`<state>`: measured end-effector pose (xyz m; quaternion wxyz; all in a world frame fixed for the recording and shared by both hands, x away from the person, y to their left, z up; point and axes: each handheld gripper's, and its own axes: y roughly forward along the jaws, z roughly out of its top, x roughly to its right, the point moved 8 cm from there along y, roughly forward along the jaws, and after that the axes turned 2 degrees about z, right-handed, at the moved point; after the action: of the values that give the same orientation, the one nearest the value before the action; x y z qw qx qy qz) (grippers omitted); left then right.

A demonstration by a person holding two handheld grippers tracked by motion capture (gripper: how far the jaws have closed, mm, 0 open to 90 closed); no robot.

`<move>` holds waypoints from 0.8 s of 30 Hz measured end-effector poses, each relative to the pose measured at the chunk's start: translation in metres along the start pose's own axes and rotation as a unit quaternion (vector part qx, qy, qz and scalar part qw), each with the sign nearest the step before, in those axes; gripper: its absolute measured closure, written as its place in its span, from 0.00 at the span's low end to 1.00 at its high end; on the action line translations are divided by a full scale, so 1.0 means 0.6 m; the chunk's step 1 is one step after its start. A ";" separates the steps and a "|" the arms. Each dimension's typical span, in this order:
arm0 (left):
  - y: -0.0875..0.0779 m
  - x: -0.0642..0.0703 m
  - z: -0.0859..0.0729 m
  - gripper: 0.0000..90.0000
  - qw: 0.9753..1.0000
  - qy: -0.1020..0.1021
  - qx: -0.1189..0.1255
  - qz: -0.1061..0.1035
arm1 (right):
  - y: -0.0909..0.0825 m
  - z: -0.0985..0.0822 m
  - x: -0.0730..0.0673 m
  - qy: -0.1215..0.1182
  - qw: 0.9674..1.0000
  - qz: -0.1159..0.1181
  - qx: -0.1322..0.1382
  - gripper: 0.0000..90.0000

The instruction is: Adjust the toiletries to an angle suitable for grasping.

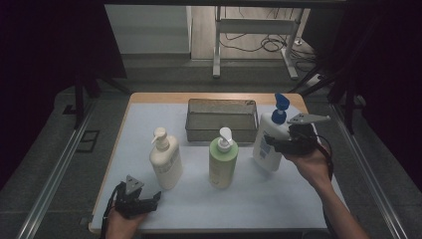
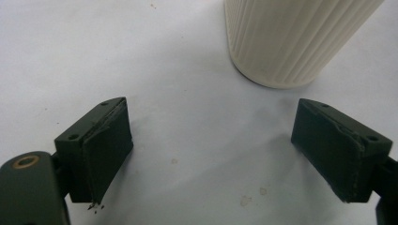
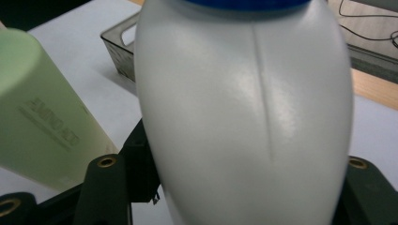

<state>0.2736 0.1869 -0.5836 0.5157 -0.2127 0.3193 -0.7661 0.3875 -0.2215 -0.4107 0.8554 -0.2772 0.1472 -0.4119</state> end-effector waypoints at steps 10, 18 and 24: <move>0.000 0.000 0.000 0.14 1.000 -0.001 0.001 0.000 | -0.007 0.039 -0.015 -0.015 1.000 0.010 0.004 0.44; 0.000 0.000 0.000 0.14 1.000 -0.001 0.001 0.000 | -0.004 0.072 -0.021 -0.022 0.999 0.022 0.016 0.44; 0.000 0.000 0.000 0.14 1.000 -0.001 0.001 0.000 | 0.005 0.101 -0.029 -0.027 0.999 0.023 0.021 0.44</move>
<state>0.2737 0.1868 -0.5836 0.5160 -0.2132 0.3180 -0.7663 0.4078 -0.1847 -0.3633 0.8741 -0.2667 0.1220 -0.3872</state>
